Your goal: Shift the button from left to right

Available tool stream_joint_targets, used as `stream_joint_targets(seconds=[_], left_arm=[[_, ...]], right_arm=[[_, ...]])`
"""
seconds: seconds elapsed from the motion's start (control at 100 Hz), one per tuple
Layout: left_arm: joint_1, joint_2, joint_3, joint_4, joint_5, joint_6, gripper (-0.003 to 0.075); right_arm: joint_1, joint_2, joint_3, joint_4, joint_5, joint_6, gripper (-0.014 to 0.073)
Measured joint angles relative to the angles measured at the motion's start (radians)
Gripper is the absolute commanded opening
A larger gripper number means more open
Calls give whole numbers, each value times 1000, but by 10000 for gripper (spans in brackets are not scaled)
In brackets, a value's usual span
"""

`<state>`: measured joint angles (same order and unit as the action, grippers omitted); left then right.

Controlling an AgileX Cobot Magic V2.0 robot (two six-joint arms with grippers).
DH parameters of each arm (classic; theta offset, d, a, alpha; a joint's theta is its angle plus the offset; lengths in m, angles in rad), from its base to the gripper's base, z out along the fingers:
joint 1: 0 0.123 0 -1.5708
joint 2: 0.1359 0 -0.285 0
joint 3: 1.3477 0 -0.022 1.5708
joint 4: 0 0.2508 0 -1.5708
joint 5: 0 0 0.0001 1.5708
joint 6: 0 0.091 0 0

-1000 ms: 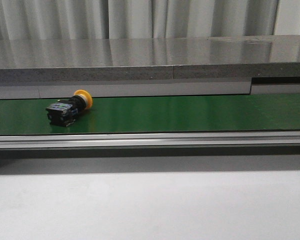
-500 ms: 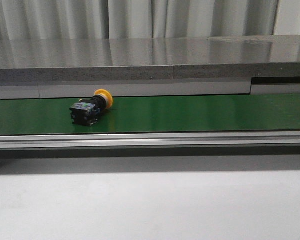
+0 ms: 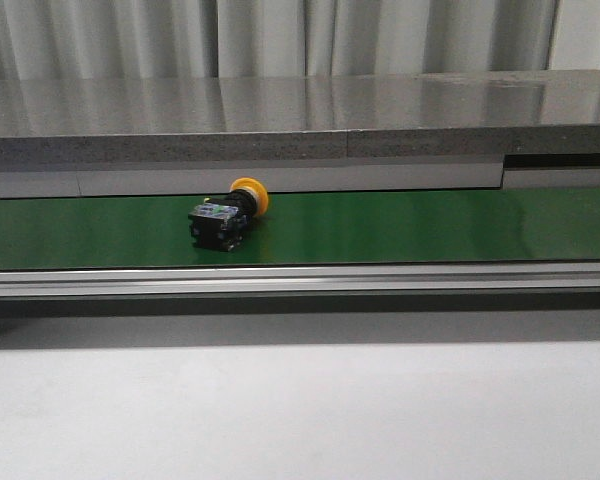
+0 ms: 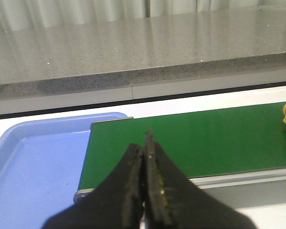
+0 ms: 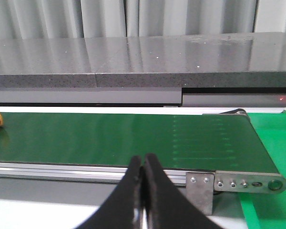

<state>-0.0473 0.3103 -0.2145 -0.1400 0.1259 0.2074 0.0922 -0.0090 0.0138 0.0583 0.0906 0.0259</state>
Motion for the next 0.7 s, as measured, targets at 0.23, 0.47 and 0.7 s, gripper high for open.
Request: stream_joint_targets(seconds=[0.23, 0.47, 0.7], left_arm=[[0, 0, 0, 0, 0, 0, -19], [0, 0, 0, 0, 0, 0, -19], [0, 0, 0, 0, 0, 0, -19]], right_arm=[[0, 33, -136, 42, 73, 0, -68], [0, 281, -354, 51, 312, 0, -68], [0, 571, -558, 52, 468, 0, -68]])
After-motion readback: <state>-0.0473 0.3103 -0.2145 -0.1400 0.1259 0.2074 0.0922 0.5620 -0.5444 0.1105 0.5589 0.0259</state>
